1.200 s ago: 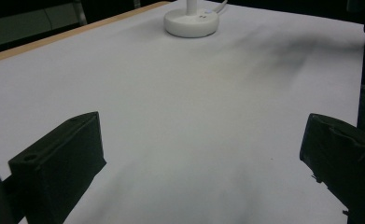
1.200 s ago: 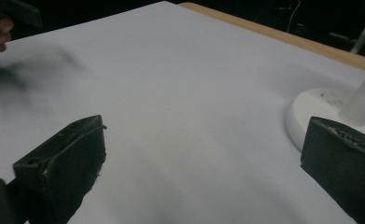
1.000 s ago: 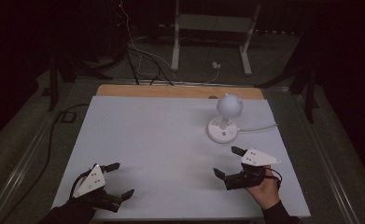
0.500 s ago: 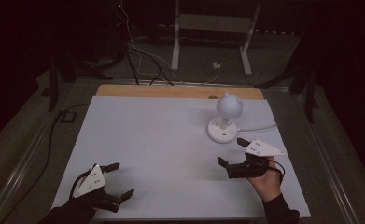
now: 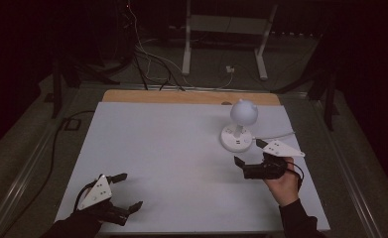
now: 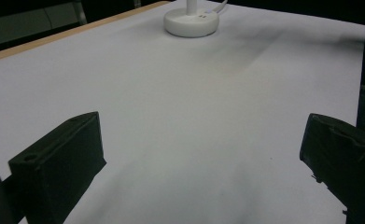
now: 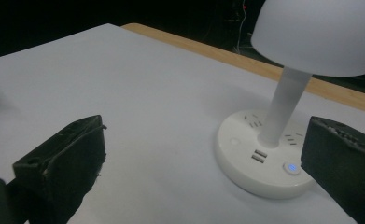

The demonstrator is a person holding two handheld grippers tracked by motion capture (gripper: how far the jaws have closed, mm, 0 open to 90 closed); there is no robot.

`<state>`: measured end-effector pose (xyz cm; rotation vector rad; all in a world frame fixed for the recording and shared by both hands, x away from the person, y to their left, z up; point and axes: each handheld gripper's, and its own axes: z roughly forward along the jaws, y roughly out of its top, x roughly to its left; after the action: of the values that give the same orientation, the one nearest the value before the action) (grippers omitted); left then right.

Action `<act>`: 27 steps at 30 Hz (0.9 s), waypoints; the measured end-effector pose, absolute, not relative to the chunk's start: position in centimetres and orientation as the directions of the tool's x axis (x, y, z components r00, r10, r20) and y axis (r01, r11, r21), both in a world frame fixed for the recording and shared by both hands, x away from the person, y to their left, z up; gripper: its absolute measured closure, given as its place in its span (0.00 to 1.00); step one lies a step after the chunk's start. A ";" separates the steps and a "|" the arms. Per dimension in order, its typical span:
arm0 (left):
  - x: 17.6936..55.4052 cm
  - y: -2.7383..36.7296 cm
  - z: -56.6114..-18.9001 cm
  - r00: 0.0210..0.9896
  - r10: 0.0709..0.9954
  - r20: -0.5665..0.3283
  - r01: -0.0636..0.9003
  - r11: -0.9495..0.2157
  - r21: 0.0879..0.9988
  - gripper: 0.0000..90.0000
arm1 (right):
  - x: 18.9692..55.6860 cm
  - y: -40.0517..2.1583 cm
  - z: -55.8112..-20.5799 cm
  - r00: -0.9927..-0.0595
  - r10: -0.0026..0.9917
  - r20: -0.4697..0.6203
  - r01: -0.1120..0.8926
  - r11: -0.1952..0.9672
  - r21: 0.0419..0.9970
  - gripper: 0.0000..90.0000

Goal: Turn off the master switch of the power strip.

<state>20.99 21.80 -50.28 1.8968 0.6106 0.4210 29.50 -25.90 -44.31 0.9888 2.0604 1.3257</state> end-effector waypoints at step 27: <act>21.0 21.8 -50.3 0.807 0.591 0.009 0.225 -0.321 0.920 0.00 | 34.3 -27.4 -45.1 -0.538 0.843 0.002 0.376 0.238 0.896 0.00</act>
<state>20.99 21.80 -50.34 1.9002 0.6152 0.4184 34.29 -27.40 -45.15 1.1125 2.0257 1.2574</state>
